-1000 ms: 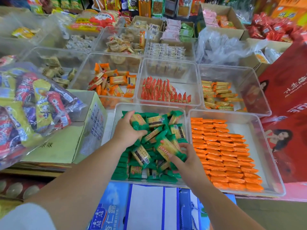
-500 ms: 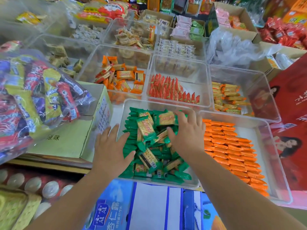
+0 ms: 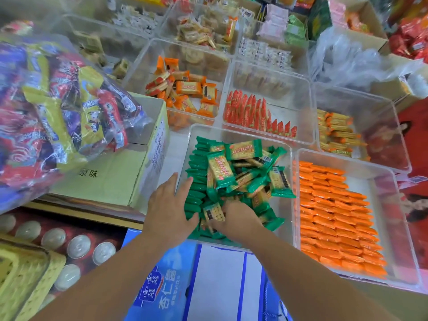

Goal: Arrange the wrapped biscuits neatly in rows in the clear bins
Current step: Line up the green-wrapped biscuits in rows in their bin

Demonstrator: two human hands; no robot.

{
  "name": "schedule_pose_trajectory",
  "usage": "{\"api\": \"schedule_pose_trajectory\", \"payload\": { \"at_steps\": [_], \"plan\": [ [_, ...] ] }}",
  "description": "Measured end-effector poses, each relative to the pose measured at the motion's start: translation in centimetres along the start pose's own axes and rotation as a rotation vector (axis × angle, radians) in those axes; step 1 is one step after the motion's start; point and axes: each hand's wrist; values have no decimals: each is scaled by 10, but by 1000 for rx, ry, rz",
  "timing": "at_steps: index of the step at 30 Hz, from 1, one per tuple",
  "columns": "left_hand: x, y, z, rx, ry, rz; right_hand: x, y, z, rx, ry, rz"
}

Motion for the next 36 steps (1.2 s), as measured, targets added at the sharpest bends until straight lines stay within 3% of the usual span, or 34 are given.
{"api": "schedule_pose_trajectory", "payload": {
  "at_steps": [7,11,15,23,29,36],
  "plan": [
    [0,0,1,-42,2,8,3,11,27,138,-59,-48],
    [0,0,0,-45,-2,5,17,10,25,-79,-37,-21],
    [1,0,1,-42,-4,-2,26,8,23,-136,-25,-54],
    [1,0,2,-26,-3,-5,44,6,23,129,-1,-119],
    [0,0,1,-9,-12,-6,49,12,19,-79,-81,-153],
    [0,1,-1,-21,-14,-9,53,18,21,181,-107,-200]
  ]
}}
Point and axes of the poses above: each hand's wrist, its own x-axis towards the middle knuckle, its own z-axis out of the palm, y = z × x, and after that the axes turned 6 degrees about -z, right-handed
